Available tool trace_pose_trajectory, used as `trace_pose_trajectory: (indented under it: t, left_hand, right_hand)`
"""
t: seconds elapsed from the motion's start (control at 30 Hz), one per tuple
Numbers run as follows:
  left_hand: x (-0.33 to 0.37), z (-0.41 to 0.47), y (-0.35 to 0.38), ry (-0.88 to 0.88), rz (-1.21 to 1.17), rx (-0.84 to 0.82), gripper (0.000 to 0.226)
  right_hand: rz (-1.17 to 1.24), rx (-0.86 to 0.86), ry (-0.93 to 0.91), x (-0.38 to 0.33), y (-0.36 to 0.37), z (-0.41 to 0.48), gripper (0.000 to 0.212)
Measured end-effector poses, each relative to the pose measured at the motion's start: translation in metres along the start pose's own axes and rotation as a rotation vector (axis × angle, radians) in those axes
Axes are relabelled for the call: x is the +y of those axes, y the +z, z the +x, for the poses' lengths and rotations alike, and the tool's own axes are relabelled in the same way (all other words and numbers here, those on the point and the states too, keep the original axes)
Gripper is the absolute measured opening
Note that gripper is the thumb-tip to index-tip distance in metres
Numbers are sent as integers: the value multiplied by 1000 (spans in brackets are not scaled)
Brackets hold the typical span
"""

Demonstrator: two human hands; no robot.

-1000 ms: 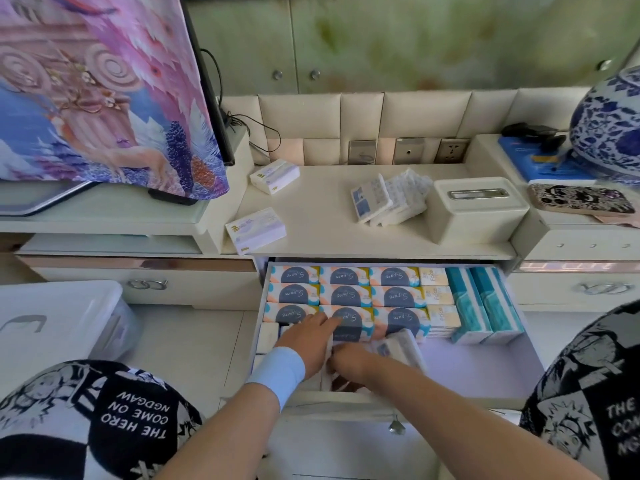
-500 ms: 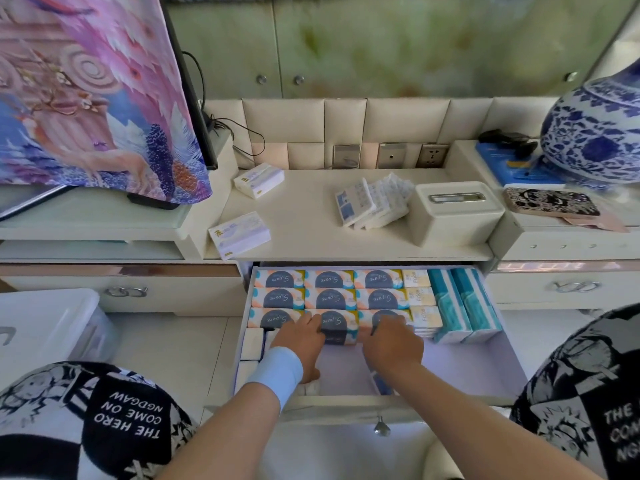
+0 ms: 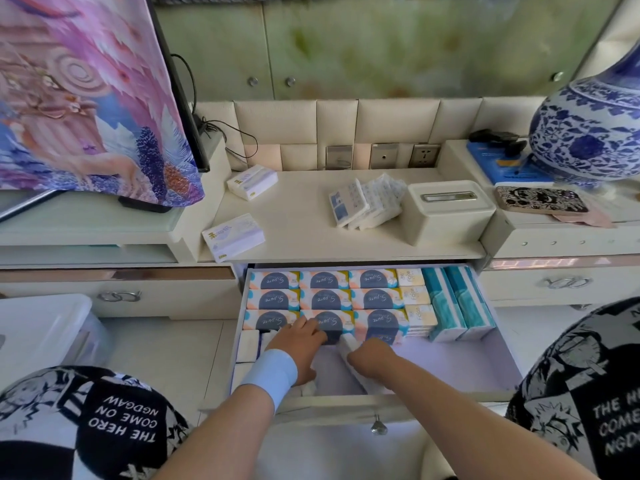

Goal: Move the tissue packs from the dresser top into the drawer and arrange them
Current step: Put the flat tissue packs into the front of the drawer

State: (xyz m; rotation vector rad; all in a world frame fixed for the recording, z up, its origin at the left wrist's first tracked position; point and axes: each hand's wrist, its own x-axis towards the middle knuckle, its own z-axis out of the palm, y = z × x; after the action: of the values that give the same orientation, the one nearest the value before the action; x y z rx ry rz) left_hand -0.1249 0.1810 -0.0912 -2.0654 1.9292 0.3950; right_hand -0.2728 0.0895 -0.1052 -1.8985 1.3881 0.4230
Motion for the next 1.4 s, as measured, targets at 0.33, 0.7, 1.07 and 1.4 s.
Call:
trace_pose_trajectory:
  t: [0.33, 0.7, 1.07, 1.4]
  left_hand:
    - [-12, -18, 10, -99, -313, 171, 54]
    - [-15, -16, 16, -16, -7, 73, 77]
    - [-30, 38, -59, -147, -404, 228, 42]
    - [-61, 143, -178, -262, -395, 277, 58]
  right_hand:
    - [427, -296, -19, -41, 31, 2, 30]
    - [330, -345, -96, -33, 28, 9, 43]
    - [-20, 213, -265, -50, -66, 18, 27]
    - [-215, 516, -286, -76, -214, 79, 40]
